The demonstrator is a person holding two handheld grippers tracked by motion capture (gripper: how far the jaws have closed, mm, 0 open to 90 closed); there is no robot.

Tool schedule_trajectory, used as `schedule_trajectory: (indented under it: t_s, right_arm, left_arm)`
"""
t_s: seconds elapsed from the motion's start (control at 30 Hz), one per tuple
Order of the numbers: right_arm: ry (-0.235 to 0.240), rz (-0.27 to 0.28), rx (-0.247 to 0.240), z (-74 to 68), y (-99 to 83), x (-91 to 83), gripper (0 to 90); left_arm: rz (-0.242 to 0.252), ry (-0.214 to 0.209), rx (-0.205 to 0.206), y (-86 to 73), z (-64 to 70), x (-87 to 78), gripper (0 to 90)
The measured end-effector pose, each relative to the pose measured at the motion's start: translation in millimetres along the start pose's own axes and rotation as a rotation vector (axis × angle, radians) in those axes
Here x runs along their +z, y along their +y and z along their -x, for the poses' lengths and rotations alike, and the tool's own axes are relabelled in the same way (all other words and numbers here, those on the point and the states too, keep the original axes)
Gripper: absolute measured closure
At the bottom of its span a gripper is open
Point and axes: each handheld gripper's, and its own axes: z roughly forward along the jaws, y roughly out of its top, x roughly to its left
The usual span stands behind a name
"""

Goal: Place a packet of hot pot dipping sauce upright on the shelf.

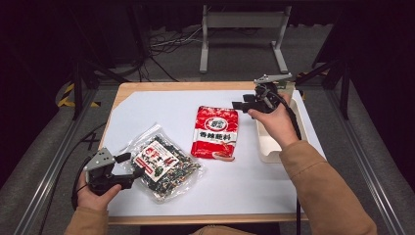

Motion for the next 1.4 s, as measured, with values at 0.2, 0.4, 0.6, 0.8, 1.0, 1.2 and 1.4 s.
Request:
schedule_trajectory:
  t_s: [0.2,0.4,0.6,0.8,1.0,1.2,1.4]
  right_arm:
    - [-0.019,-0.054,0.021,7.9,-3.9,19.3,38.0]
    - [-0.036,-0.089,0.029,12.0,-8.1,34.3,38.0]
    - [-0.056,-0.130,0.029,16.3,-12.7,52.1,38.0]
    - [-0.067,-0.154,0.034,21.3,-16.7,68.6,37.9]
    - [-0.066,-0.179,0.055,30.3,-22.0,84.7,36.5]
    - [-0.100,-0.212,0.063,37.7,-25.3,95.8,35.3]
    - [-0.115,-0.234,0.067,41.1,-27.6,102.3,34.2]
  left_arm:
    - [-0.005,0.004,0.000,-1.6,-0.3,-2.1,23.4]
    - [-0.008,0.007,-0.004,-3.6,-0.2,-3.6,23.3]
    - [0.001,0.011,-0.021,-7.2,-0.2,-10.3,23.2]
    - [0.003,0.027,-0.031,-12.1,0.6,-16.3,23.1]
    - [-0.002,0.041,-0.042,-16.5,2.2,-21.5,23.0]
    - [-0.003,0.044,-0.054,-18.7,2.8,-23.5,23.0]
    - [-0.003,0.044,-0.055,-19.0,2.4,-23.6,23.0]
